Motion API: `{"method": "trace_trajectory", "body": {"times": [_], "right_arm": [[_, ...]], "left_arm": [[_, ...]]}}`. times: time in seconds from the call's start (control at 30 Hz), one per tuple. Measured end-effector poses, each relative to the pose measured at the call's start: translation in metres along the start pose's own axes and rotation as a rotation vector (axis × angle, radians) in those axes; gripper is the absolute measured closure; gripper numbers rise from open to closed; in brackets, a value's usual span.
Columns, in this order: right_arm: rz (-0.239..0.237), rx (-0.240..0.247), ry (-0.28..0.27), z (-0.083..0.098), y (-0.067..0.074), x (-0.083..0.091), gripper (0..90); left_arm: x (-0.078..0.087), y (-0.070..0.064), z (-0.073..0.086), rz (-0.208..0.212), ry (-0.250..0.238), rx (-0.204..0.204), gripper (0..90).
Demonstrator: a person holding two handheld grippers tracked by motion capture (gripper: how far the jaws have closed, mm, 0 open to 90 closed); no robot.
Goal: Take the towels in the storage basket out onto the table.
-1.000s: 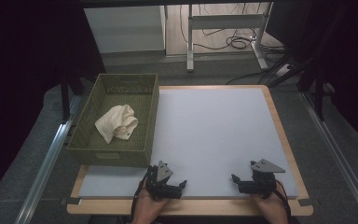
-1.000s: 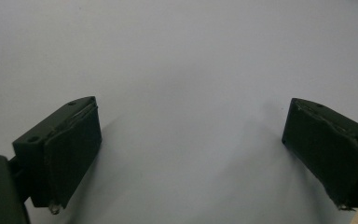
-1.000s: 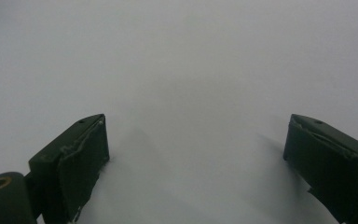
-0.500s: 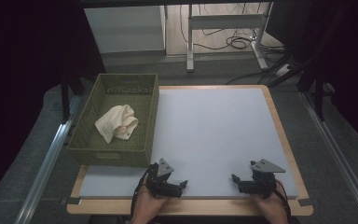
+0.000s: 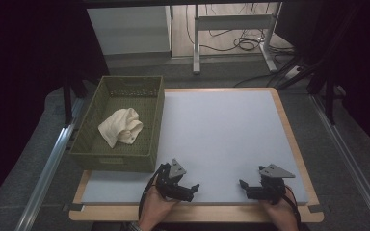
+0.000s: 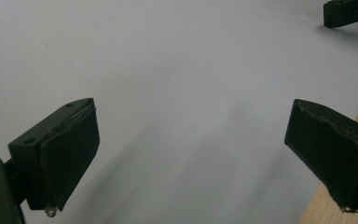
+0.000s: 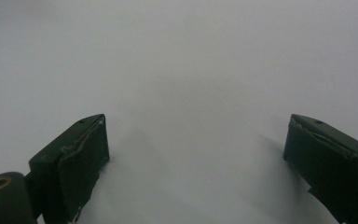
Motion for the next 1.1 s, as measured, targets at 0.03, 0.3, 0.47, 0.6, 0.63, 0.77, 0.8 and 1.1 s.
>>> {"method": "trace_trajectory", "body": {"times": [0.03, 0.3, 0.47, 0.6, 0.63, 0.77, 0.8, 1.1], "right_arm": [[0.0, 0.0, 0.0, 0.0, 0.0, 0.0, 6.7], [-0.001, 0.0, 0.0, 0.0, 0.0, 0.0, 6.7], [-0.001, 0.0, 0.0, 0.0, 0.0, 0.0, 6.7], [-0.002, 0.0, 0.0, 0.0, 0.0, 0.0, 6.7], [-0.002, 0.0, 0.0, 0.0, 0.0, 0.0, 6.7], [-0.002, 0.0, -0.001, 0.0, 0.0, 0.0, 6.7], [-0.002, 0.0, 0.0, 0.0, 0.0, 0.0, 6.7], [-0.003, 0.001, -0.001, 0.0, 0.0, 0.0, 6.7]], "left_arm": [[0.0, 0.0, -0.001, 0.006, 0.003, -0.003, 3.2], [-0.002, 0.0, -0.015, 0.026, 0.011, -0.01, 2.4], [-0.001, 0.003, -0.024, 0.031, 0.021, -0.016, 2.5], [0.0, 0.004, -0.03, 0.031, 0.026, -0.026, 2.6], [0.001, 0.004, -0.035, 0.033, 0.029, -0.032, 2.7], [0.002, 0.005, -0.042, 0.037, 0.031, -0.041, 2.7], [0.002, 0.005, -0.045, 0.04, 0.032, -0.043, 2.7], [0.005, 0.009, -0.063, 0.064, 0.041, -0.048, 2.8]]}}
Point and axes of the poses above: each handheld gripper's, and its own axes: x roughly backward along the jaws, z roughly out of its underside, y roughly to its left, the point moved 7 cm from there along -x, roughly forward along the jaws, and after that the axes turned 9 degrees about z, right-handed, at the moved point
